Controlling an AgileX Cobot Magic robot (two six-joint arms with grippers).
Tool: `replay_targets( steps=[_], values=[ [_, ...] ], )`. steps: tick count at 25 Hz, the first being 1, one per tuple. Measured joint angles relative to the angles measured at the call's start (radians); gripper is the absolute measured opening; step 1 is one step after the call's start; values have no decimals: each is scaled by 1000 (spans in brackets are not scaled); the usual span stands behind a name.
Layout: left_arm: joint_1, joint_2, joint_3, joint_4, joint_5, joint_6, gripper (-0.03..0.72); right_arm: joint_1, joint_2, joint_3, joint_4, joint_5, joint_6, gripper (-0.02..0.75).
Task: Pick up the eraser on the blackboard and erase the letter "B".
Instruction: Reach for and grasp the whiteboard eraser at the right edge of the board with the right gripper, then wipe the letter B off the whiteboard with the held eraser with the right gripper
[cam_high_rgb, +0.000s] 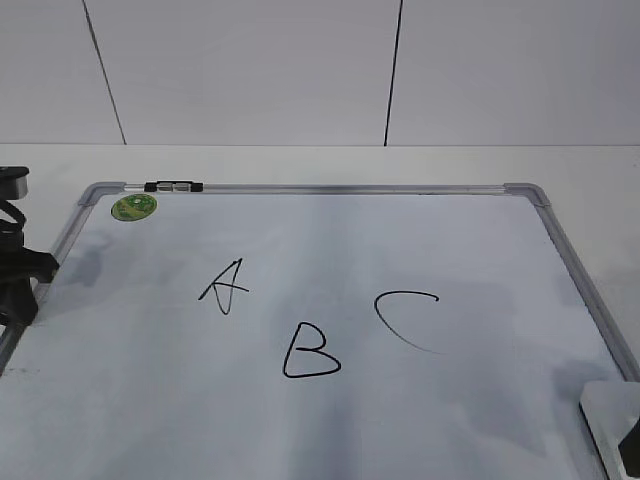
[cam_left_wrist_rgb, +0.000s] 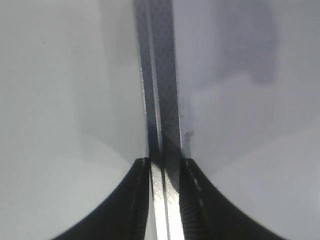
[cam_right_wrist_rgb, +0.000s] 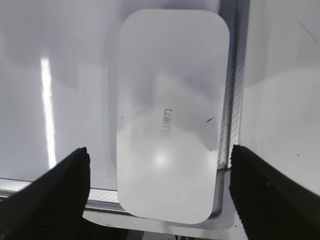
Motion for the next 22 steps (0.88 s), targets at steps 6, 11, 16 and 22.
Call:
replay_targets(
  steps=[6,11,16,22],
  values=[
    [0,0,0,0,0,0,149,0,77,0,0,-33,0,681],
    [0,0,0,0,0,0,148,0,134,0,0,-72,-2,681],
    [0,0,0,0,0,0,148,0,175,0,1,-92,-2,681],
    [0,0,0,0,0,0,148,0,194,0,1,-134,-2,681]
  ],
)
